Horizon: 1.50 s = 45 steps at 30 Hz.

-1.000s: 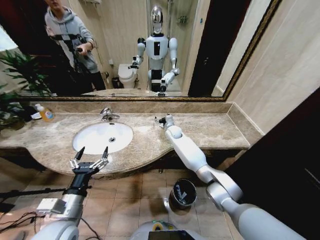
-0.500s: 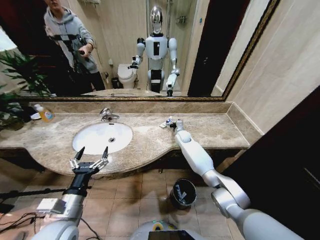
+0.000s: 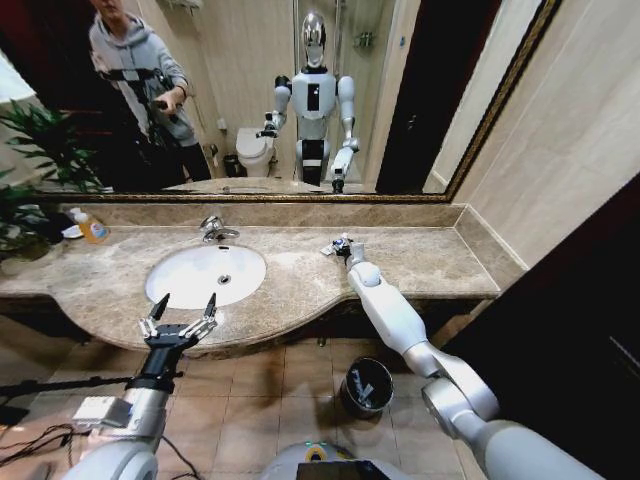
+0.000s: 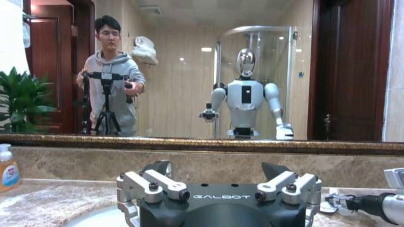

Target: Pick up the trash from the sink and place it in the trash bin.

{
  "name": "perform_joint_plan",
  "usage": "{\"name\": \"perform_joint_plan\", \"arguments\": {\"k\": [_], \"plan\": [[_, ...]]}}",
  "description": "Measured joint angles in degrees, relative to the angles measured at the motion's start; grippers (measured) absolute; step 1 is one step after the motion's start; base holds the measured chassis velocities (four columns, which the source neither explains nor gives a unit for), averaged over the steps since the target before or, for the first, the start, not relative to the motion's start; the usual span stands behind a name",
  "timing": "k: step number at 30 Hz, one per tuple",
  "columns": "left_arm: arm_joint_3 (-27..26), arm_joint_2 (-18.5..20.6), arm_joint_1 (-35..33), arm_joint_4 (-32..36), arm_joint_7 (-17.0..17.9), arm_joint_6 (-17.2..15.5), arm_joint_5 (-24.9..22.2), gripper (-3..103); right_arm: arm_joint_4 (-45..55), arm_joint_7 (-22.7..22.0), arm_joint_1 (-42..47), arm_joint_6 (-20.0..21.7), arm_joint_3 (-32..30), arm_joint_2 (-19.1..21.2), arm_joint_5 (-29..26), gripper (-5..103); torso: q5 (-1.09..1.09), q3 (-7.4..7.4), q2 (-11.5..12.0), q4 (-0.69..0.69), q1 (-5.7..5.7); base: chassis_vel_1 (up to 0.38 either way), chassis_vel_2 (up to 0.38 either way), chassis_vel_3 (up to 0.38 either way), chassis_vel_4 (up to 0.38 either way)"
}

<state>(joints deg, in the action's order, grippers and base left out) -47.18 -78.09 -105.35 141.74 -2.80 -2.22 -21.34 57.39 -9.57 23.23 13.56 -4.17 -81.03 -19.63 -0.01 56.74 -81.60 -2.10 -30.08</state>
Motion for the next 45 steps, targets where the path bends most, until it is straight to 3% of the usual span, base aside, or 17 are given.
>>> {"name": "perform_joint_plan", "arguments": {"k": [4,6,7,10,14,23,27,32,33,39,45], "plan": [[0.0,0.0,0.0,0.0,0.0,0.0,0.0,100,0.3,0.1,0.3,0.1,0.0,0.2,-0.1,33,0.0,0.0,0.0,-0.01,0.0,0.0,0.0,0.0,0.0],[0.0,0.0,0.0,0.0,0.0,0.0,0.0,100,0.3,0.1,0.3,0.1,0.0,0.2,-0.1,33,0.0,0.0,0.0,0.0,0.0,0.0,0.0,0.0,0.0],[0.0,0.0,0.0,0.0,0.0,0.0,0.0,100,0.3,0.1,0.4,0.1,0.0,0.3,-0.1,23,0.0,0.0,0.0,0.0,0.0,0.0,0.0,0.0,0.0],[0.0,0.0,0.0,0.0,0.0,0.0,0.0,100,0.4,0.1,0.5,0.1,0.0,0.3,-0.1,18,0.01,0.0,0.0,0.0,0.0,0.0,0.0,0.0,0.0],[0.0,0.0,0.0,0.0,0.0,0.0,0.0,100,1.0,0.1,0.7,0.2,0.0,0.6,-0.3,1,0.01,0.0,0.0,-0.01,0.0,0.0,0.0,0.0,0.0],[0.0,0.0,0.0,0.0,0.0,0.0,0.0,100,6.1,-0.7,2.6,1.3,0.7,2.8,-2.7,0,0.02,0.01,0.0,-0.01,0.0,0.0,0.0,0.0,0.0],[0.0,0.0,0.0,0.0,0.0,0.0,0.0,100,14.4,-1.6,5.9,2.9,1.7,6.5,-5.4,0,0.0,0.01,0.0,-0.01,0.0,0.0,0.0,0.0,0.0],[0.0,0.0,0.0,0.0,0.0,0.0,0.0,100,31.1,-3.5,13.5,5.6,2.0,15.0,-9.3,0,0.02,0.0,0.0,-0.01,0.0,0.0,0.0,0.0,0.0],[0.0,0.0,0.0,0.0,0.0,0.0,0.0,100,31.1,-3.5,13.5,5.6,2.0,15.0,-9.3,0,0.02,0.0,0.0,-0.01,0.0,0.0,0.0,0.0,0.0],[0.0,0.0,0.0,0.0,0.0,0.0,0.0,100,49.5,-3.4,29.7,6.9,-4.1,23.1,-10.8,0,0.03,0.0,0.0,0.02,0.0,0.0,0.0,0.0,0.0],[0.0,0.0,0.0,0.0,0.0,0.0,0.0,100,58.8,-2.9,41.6,6.4,-11.0,26.5,-10.0,0,0.02,-0.01,0.0,-0.01,0.0,0.0,0.0,0.0,0.0]]}}
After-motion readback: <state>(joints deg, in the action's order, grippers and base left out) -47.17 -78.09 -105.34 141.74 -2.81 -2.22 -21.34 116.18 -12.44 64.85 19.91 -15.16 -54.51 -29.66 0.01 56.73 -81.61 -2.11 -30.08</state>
